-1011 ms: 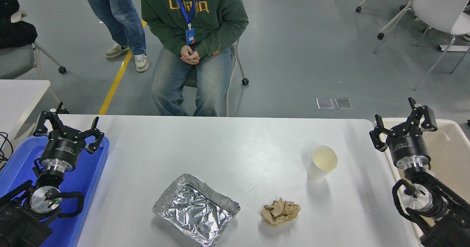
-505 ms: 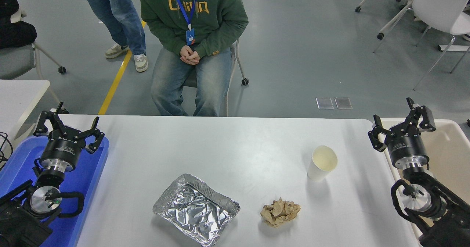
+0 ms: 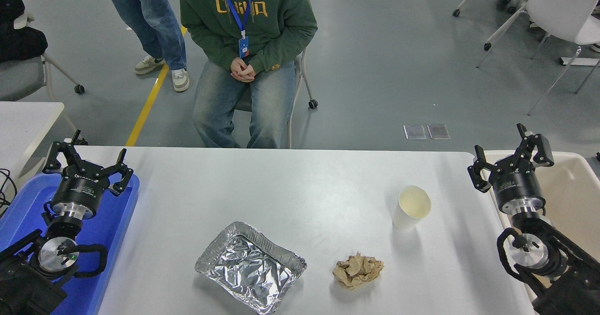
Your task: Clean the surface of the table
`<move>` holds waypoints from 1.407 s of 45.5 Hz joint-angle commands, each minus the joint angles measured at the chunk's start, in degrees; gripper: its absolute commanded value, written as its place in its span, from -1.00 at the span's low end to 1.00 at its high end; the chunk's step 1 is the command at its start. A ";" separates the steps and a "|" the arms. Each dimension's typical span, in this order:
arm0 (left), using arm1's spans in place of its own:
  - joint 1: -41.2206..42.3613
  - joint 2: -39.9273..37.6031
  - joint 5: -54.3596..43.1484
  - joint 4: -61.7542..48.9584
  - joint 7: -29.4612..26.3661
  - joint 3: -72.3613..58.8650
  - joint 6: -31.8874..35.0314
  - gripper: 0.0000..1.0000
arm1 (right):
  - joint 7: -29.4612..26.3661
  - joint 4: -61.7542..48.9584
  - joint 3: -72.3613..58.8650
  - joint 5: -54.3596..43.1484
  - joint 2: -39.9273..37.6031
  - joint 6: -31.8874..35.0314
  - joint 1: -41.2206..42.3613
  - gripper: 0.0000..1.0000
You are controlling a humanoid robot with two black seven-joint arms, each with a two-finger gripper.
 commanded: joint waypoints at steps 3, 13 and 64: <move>-0.06 0.00 0.00 0.00 -0.08 -0.09 -0.09 1.00 | -0.61 -0.08 0.59 0.72 -0.38 0.09 0.37 1.00; -0.06 0.00 0.00 0.00 -0.08 -0.17 -0.09 1.00 | -0.61 0.19 -0.20 0.64 -1.96 0.27 0.90 1.00; -0.06 0.00 0.00 0.00 -0.08 -0.17 -0.09 1.00 | -7.82 -1.13 -0.38 -1.91 -4.78 4.31 0.37 1.00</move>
